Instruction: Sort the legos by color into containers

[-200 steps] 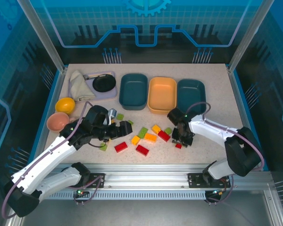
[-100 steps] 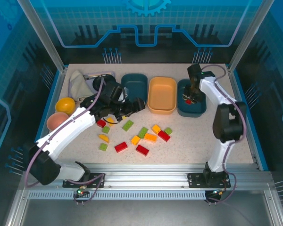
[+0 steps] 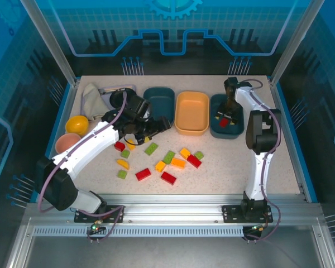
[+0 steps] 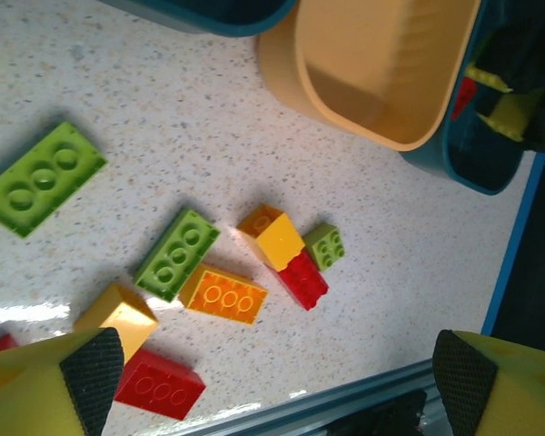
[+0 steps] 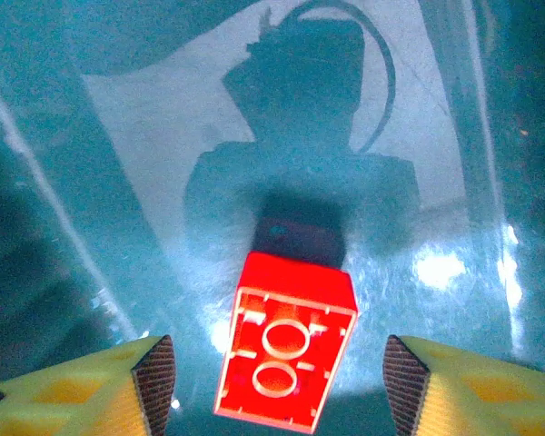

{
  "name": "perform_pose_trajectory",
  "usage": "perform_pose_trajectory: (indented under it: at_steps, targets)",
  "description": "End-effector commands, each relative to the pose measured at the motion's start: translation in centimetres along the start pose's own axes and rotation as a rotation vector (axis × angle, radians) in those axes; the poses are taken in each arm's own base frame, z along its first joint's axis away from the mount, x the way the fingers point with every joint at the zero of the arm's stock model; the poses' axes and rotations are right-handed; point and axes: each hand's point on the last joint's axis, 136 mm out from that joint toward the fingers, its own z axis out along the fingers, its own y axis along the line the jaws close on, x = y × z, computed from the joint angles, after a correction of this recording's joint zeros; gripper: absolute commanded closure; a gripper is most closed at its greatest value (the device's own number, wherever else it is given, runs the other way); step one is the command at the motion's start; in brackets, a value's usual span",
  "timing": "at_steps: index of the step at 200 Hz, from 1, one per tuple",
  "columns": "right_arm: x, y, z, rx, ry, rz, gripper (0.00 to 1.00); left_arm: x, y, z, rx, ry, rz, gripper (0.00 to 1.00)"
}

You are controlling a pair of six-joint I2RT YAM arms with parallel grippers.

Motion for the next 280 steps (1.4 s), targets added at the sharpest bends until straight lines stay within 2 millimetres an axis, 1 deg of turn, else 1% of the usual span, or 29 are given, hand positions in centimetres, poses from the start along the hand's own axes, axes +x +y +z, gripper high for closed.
perform_pose_trajectory:
  at_steps: [1, 23, 25, 36, 40, 47, 50, 58, 64, 66, 69, 72, 73, 74, 75, 76, 80, 81, 92, 98, 102, 116, 134, 157, 180, 209, 245, 263, 280]
  targets:
    - [-0.7, 1.2, -7.2, -0.081, -0.117, -0.025, 0.34, -0.5, 1.2, -3.1, -0.046, -0.051, -0.043, 0.09]
    - [0.2, 2.5, -12.5, -0.143, -0.237, -0.078, 0.35, -0.4, 3.6, -5.5, -0.102, -0.083, -0.100, 0.10]
    - [0.4, 2.8, -13.3, -0.156, -0.257, -0.089, 0.35, -0.5, 3.9, -5.7, -0.105, -0.087, -0.106, 0.10]
    - [1.8, 4.3, -15.6, -0.209, -0.318, -0.150, 0.35, -0.2, 5.5, -6.6, -0.137, -0.094, -0.146, 0.10]
    - [2.6, 5.3, -16.7, -0.251, -0.349, -0.192, 0.35, 0.0, 6.2, -6.9, -0.146, -0.096, -0.163, 0.11]
    - [4.3, 6.7, -17.5, -0.304, -0.369, -0.257, 0.35, 0.4, 7.5, -7.2, -0.170, -0.096, -0.188, 0.11]
    - [5.2, 7.7, -18.4, -0.339, -0.392, -0.296, 0.35, 0.6, 7.9, -7.3, -0.178, -0.096, -0.194, 0.11]
    - [8.0, 9.9, -19.5, -0.423, -0.419, -0.398, 0.35, 1.1, 9.6, -7.4, -0.209, -0.091, -0.227, 0.12]
    - [10.1, 11.4, -19.7, -0.476, -0.419, -0.469, 0.35, 1.5, 10.9, -7.2, -0.230, -0.082, -0.258, 0.13]
    - [11.2, 12.1, -20.3, -0.515, -0.431, -0.506, 0.35, 1.6, 11.2, -7.2, -0.233, -0.080, -0.269, 0.13]
    - [12.8, 13.0, -20.3, -0.549, -0.426, -0.554, 0.34, 1.8, 11.7, -7.1, -0.238, -0.074, -0.286, 0.14]
    - [13.5, 13.3, -20.4, -0.567, -0.429, -0.576, 0.34, 2.1, 12.3, -6.9, -0.243, -0.065, -0.303, 0.14]
    - [14.7, 13.9, -20.4, -0.587, -0.426, -0.608, 0.34, 2.1, 12.5, -6.9, -0.244, -0.062, -0.310, 0.14]
    - [14.7, 13.9, -20.4, -0.587, -0.426, -0.608, 0.34, 2.2, 12.7, -6.8, -0.247, -0.060, -0.317, 0.14]
    - [15.7, 14.3, -20.4, -0.604, -0.424, -0.636, 0.33, 2.3, 12.9, -6.7, -0.249, -0.057, -0.321, 0.14]
    - [15.7, 14.3, -20.4, -0.604, -0.424, -0.636, 0.33, 2.3, 13.0, -6.6, -0.249, -0.054, -0.327, 0.15]
    - [17.8, 15.2, -20.5, -0.643, -0.430, -0.690, 0.33, 2.6, 13.6, -6.3, -0.254, -0.042, -0.348, 0.15]
    - [17.8, 15.2, -20.5, -0.643, -0.430, -0.690, 0.33, 2.7, 13.9, -6.2, -0.258, -0.038, -0.354, 0.15]
    - [22.5, 16.7, -19.8, -0.713, -0.416, -0.788, 0.31, 3.3, 15.5, -5.2, -0.279, -0.008, -0.409, 0.18]
    - [24.6, 17.2, -19.5, -0.750, -0.413, -0.825, 0.30, 3.4, 16.1, -4.7, -0.280, 0.003, -0.429, 0.19]
    - [25.9, 17.4, -18.8, -0.761, -0.403, -0.843, 0.30, 3.4, 16.5, -4.3, -0.281, 0.006, -0.440, 0.19]
    - [29.4, 17.9, -17.4, -0.807, -0.394, -0.884, 0.29, 3.4, 17.6, -3.1, -0.293, 0.009, -0.476, 0.21]
    - [32.4, 18.4, -15.7, -0.829, -0.366, -0.931, 0.27, 2.9, 18.8, -1.7, -0.295, 0.000, -0.520, 0.26]
    - [34.0, 18.5, -13.4, -0.801, -0.278, -0.945, 0.27, 2.3, 19.8, -0.3, -0.304, -0.005, -0.559, 0.30]
    - [34.5, 18.6, -12.5, -0.788, -0.249, -0.946, 0.27, 2.3, 20.8, 0.6, -0.337, 0.006, -0.579, 0.36]
    - [34.4, 18.5, -12.6, -0.774, -0.255, -0.952, 0.27, 2.9, 22.2, 1.6, -0.377, 0.014, -0.593, 0.38]
    - [34.4, 18.3, -12.3, -0.760, -0.244, -0.949, 0.27, 3.9, 23.7, 2.8, -0.409, 0.032, -0.615, 0.47]
    - [34.5, 18.3, -12.5, -0.777, -0.243, -0.943, 0.27, 3.8, 24.2, 3.3, -0.406, 0.015, -0.601, 0.49]
    - [34.6, 18.5, -12.7, -0.806, -0.246, -0.932, 0.27, 3.6, 24.6, 3.7, -0.411, 0.006, -0.586, 0.53]
